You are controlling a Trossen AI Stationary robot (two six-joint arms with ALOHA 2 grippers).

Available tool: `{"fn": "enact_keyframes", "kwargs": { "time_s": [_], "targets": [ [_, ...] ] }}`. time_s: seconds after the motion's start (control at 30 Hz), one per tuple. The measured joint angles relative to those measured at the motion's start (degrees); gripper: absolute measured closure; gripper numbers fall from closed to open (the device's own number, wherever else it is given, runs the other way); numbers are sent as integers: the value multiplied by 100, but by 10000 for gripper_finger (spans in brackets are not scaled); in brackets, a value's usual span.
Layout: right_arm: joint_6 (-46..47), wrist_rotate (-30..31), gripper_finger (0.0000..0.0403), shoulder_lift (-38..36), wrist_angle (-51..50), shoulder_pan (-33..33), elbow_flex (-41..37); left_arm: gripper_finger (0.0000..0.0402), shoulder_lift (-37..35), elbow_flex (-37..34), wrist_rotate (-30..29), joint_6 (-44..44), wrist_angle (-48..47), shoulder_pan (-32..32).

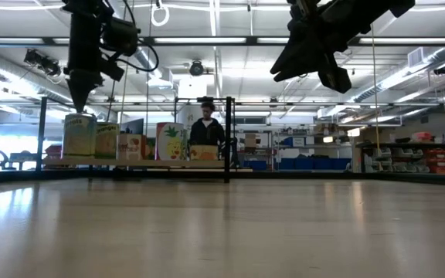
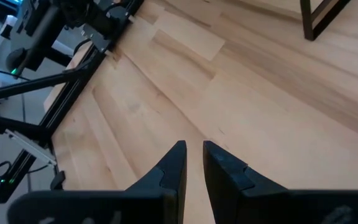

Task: Pick and place cans onto a shelf
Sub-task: Put the canned carrots on the shelf aligned with the canned oranges

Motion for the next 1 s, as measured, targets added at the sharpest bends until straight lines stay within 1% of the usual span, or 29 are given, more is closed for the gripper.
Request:
{"fn": "enact_keyframes", "kwargs": {
  "time_s": [0.27,0.5,0.7,0.93,1.0],
  "targets": [
    [17,-86,343,0,8,4,0,398,185,-58,-27,-76,387,-2],
    [22,-388,343,0,10,4,0,398,447,-50,-52,-23,667,-2],
    [16,-411,343,0,10,4,0,398,495,-43,-61,67,968,-2],
    [-4,-411,343,0,6,4,0,398,482,-41,-104,61,850,-4],
    [-42,-411,343,0,6,4,0,398,449,-7,-30,54,764,-3]
  ]
}}
